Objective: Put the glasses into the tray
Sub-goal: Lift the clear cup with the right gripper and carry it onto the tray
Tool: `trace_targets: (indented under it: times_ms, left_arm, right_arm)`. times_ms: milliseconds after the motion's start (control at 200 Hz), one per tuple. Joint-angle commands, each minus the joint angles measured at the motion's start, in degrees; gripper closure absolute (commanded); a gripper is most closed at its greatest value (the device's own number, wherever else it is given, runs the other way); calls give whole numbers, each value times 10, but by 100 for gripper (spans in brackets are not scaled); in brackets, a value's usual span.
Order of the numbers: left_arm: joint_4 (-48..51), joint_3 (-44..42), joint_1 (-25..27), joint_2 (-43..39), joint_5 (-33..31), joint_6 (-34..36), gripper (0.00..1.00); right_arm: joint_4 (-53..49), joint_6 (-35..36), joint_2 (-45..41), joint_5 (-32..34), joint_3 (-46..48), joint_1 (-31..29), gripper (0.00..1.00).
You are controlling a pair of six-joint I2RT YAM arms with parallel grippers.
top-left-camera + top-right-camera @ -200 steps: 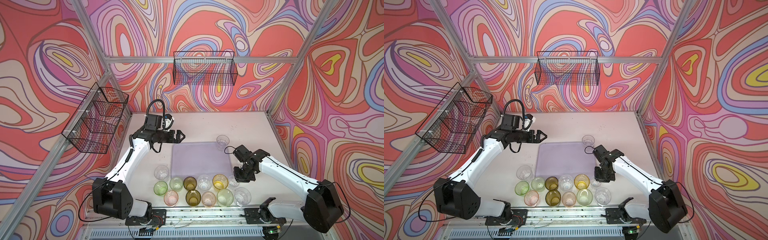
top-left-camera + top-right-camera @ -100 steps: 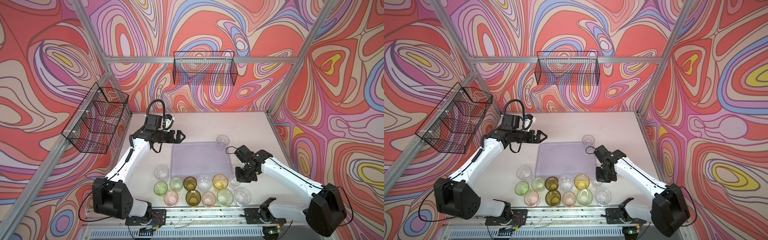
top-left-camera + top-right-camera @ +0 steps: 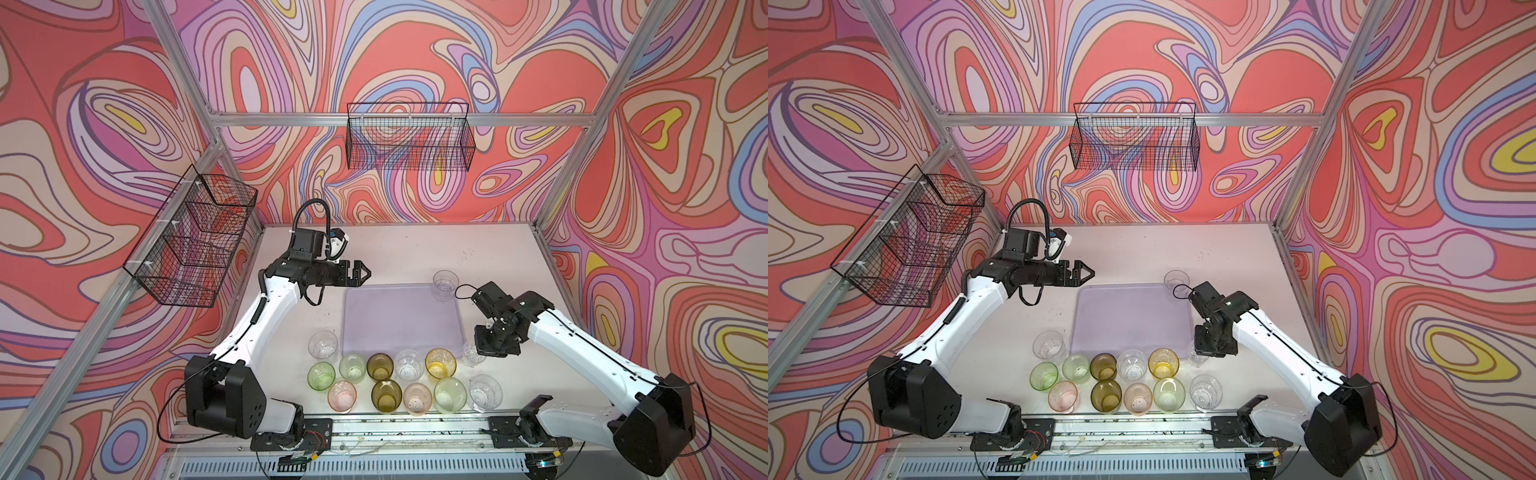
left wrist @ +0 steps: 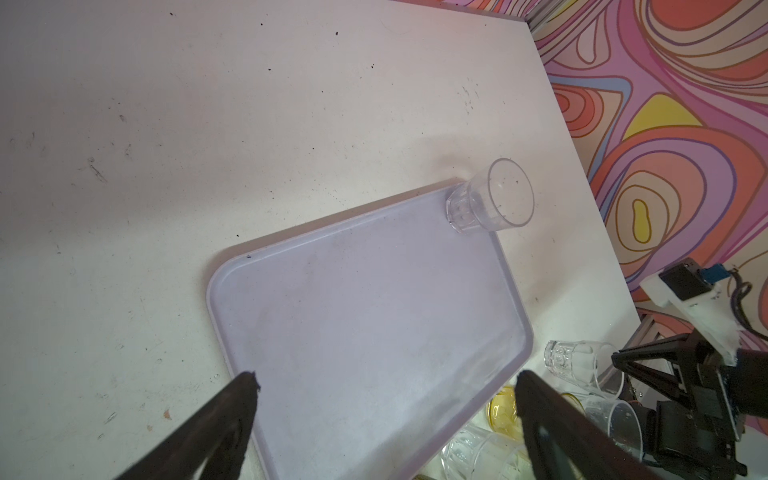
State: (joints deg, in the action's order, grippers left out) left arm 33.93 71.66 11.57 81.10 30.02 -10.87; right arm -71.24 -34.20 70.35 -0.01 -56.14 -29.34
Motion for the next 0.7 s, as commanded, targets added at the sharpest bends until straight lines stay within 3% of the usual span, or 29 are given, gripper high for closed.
trace_targets:
  times_ms: [0, 396, 696]
  left_arm:
    - [14, 15, -3, -1, 7, 6, 1]
    - [13, 15, -4, 0, 9, 4, 1]
    - [10, 13, -3, 0, 13, 2, 1]
  right_arm:
    - [-12, -4, 15, 23, -26, -4, 100]
    - [-22, 34, 81, 68, -125, -3, 100]
    - [7, 62, 138, 58, -167, -1, 100]
